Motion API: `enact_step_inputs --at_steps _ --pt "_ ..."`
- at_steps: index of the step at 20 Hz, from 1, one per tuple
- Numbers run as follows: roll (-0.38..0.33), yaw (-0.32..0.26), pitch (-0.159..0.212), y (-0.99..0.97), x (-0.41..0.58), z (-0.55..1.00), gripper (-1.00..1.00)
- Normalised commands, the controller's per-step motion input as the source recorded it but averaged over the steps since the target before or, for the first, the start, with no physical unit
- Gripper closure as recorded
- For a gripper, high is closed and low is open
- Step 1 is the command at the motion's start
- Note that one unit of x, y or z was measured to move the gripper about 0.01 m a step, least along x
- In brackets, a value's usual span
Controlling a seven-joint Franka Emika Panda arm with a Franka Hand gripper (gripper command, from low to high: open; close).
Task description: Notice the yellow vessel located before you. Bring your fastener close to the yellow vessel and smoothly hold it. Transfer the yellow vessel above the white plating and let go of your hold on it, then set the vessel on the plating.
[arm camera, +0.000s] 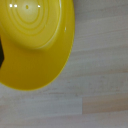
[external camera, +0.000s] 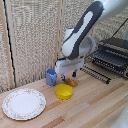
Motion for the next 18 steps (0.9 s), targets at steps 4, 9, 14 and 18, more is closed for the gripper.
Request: enact_step_inputs --at_steps 4,9,14,18 --pt "-0.002 0.085 0.075 -0.14 -0.063 -0.56 -1.00" --pt "-0.048 0.056 0.067 -0.01 -0.006 -0.35 -1.00" --pt "-0.013 0.006 0.002 0.04 -0.014 -0.04 1.00" --pt "-0.010 0.006 0.000 0.05 -0.016 -0.01 1.00"
